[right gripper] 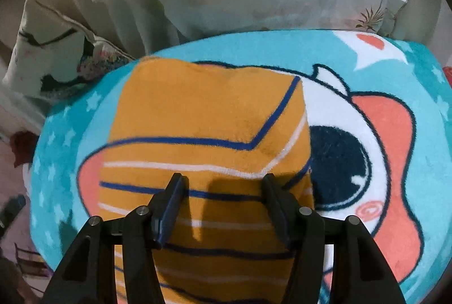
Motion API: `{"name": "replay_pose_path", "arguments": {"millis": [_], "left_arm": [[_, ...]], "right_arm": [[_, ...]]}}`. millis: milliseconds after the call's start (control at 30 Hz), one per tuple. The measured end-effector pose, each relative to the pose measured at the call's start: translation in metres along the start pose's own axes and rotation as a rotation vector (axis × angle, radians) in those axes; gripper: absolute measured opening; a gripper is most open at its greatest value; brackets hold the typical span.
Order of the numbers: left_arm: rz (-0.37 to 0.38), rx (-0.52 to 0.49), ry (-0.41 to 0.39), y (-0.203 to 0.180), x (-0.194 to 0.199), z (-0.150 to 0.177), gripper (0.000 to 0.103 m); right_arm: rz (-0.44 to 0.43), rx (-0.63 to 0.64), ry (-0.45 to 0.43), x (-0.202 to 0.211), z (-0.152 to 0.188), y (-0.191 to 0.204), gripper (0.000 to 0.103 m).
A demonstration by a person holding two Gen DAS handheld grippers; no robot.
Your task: Fold small clothes
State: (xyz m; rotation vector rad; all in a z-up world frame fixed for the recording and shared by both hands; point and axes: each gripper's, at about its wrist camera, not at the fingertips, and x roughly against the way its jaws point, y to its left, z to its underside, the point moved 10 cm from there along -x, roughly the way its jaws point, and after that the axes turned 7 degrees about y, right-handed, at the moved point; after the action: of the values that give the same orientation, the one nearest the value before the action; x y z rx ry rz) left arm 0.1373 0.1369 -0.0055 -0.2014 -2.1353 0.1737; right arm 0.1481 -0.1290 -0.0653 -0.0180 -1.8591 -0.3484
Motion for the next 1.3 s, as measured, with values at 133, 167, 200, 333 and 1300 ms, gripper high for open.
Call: {"name": "replay_pose_path", "arguments": {"millis": [133,167,200,333,1300], "left_arm": [[-0.110,-0.042,-0.092,0.020,0.017,-0.005,0.086],[-0.122,-0.043,-0.099,0.024,0.019,-0.005,0.086],[-0.127,-0.042,-0.103,0.028,0.020,-0.006,0.086],[-0.126,-0.032,-0.115,0.041,0.025,-0.007,0.087],[-0.247,-0.042,-0.231,0.017,0.098,0.033,0.095]], "right_arm": [[-0.007,0.081,-0.082,0.022,0.003,0.036,0.062],[-0.006,0.089,-0.086,0.020,0.003,0.040,0.062],[-0.011,0.100,-0.071,0.013,0.008,0.049,0.062],[0.088,0.134,0.028,-0.033,0.030,0.061,0.067],[0.073,0.116,-0.006,0.009,0.128,0.011,0.082]]}}
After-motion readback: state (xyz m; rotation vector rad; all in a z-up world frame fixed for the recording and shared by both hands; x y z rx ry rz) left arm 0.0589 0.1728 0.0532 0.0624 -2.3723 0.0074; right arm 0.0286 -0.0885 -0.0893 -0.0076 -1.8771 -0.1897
